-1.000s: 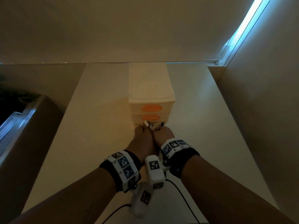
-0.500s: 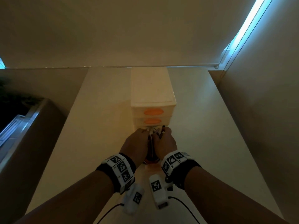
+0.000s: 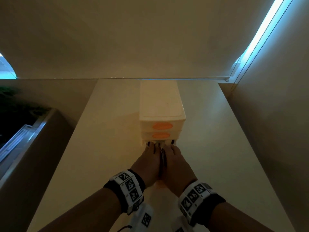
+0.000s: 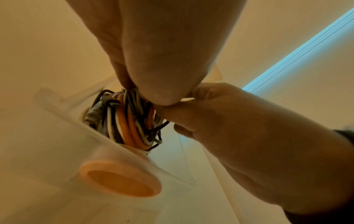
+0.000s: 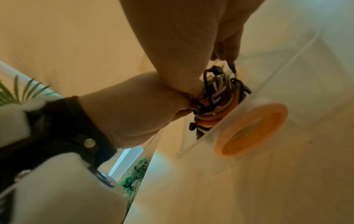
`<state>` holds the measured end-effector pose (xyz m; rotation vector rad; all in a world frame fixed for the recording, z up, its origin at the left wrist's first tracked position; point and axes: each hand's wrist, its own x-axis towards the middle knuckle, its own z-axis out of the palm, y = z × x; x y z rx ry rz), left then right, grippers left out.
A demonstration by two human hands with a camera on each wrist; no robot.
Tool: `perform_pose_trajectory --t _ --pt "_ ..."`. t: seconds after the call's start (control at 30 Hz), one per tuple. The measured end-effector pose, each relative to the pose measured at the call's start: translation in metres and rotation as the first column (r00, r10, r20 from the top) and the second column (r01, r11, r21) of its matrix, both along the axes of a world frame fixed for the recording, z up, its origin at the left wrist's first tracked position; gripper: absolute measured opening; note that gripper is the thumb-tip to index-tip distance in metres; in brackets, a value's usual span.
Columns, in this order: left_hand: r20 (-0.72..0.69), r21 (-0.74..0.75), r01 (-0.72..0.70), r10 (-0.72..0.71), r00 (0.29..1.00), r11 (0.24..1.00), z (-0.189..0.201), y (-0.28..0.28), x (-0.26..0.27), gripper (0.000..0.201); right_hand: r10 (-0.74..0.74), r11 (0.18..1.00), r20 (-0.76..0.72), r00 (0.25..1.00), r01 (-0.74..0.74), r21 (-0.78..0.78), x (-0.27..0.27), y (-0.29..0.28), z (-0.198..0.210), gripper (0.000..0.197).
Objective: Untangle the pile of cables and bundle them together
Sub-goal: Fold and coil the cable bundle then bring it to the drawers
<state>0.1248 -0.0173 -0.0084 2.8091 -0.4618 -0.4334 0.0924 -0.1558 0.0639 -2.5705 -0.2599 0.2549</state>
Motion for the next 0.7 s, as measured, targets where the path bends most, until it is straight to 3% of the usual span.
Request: perform_pose_trajectory --t 0.2,0.3,0.37,0.43,0.57,0.63,0.7 --pt "-0.144 0.02 -0.044 0.046 0.989 0.999 0.031 -0.008 -0.001 0.109 0.208 0.972 0.011 0.978 -0.205 -0.111 -0.002 -0.022 -0.013 0.02" --pt "-0.193 0.027 -0.04 0.044 0.98 0.999 0.056 -0.008 -0.002 0.08 0.194 0.967 0.026 0.981 -0.186 -0.176 0.0 -0.024 -0.012 0.024" --pt "-0.115 -0.009 -0.077 0.076 0.99 0.997 0.066 -0.007 -0.004 0.05 0.214 0.954 0.016 0.977 -0.205 -0.22 0.003 -0.02 -0.008 0.025" --pt "-0.006 -0.071 -0.116 0.116 0.993 0.991 0.07 -0.004 -0.007 0.034 0.231 0.942 -0.007 0.973 -0.225 -0.25 0.006 -0.018 -0.004 0.029" --pt "0.084 -0.326 -0.16 0.197 0.977 0.932 0.078 0.006 -0.013 0.037 0.204 0.93 -0.046 0.978 -0.208 -0.302 0.014 -0.014 -0.01 0.034" --pt "0.034 -0.259 -0.08 0.092 0.995 0.963 0.082 0.009 -0.018 0.037 0.19 0.929 -0.061 0.98 -0.199 -0.313 0.016 -0.01 -0.021 0.035" --pt "-0.008 -0.086 0.011 -0.011 1.0 0.996 0.075 0.009 -0.023 0.036 0.199 0.921 -0.069 0.978 -0.211 -0.327 0.014 -0.007 -0.027 0.037"
